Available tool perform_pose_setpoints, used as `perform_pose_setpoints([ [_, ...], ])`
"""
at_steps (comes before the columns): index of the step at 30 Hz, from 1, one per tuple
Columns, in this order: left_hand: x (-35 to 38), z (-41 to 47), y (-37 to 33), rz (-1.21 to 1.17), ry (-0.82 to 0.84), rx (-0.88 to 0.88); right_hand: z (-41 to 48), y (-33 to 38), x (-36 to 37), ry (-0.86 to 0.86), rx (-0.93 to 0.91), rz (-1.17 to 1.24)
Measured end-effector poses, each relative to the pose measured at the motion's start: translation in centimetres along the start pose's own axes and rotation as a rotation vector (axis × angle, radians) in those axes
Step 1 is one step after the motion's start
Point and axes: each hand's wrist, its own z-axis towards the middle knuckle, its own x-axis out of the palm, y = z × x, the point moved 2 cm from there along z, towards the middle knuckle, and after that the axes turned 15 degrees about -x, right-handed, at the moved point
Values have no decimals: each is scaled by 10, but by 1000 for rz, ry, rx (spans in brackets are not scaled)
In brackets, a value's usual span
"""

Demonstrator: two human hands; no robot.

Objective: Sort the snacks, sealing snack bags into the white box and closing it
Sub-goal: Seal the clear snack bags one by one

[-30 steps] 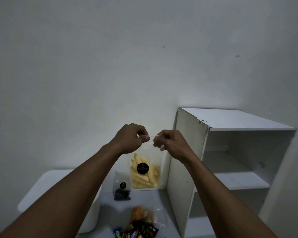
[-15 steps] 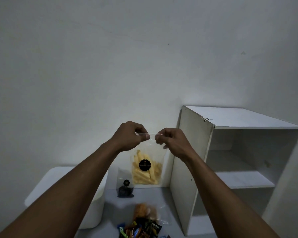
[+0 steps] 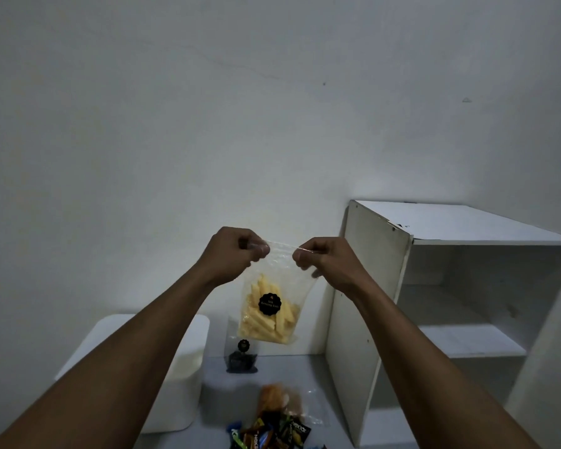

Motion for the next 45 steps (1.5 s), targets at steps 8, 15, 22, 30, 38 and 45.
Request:
perform_pose_setpoints([
  [8, -5, 3, 7, -61, 6, -36, 15, 10, 12, 125, -42, -108],
  [15, -10, 1, 8, -274, 80, -87, 22, 12, 15, 107, -61, -116],
  [22, -12, 11, 9, -193, 9, -60, 32, 14, 21, 203, -66, -208],
  [30, -10, 9, 9, -312, 53, -56, 37, 13, 16, 140, -79, -197],
  [38, -2, 14, 12, -228, -17, -59, 37, 11, 17, 211, -73, -226],
  [45, 10, 9, 13, -345, 41, -102, 39, 7, 18, 291, -90, -389],
])
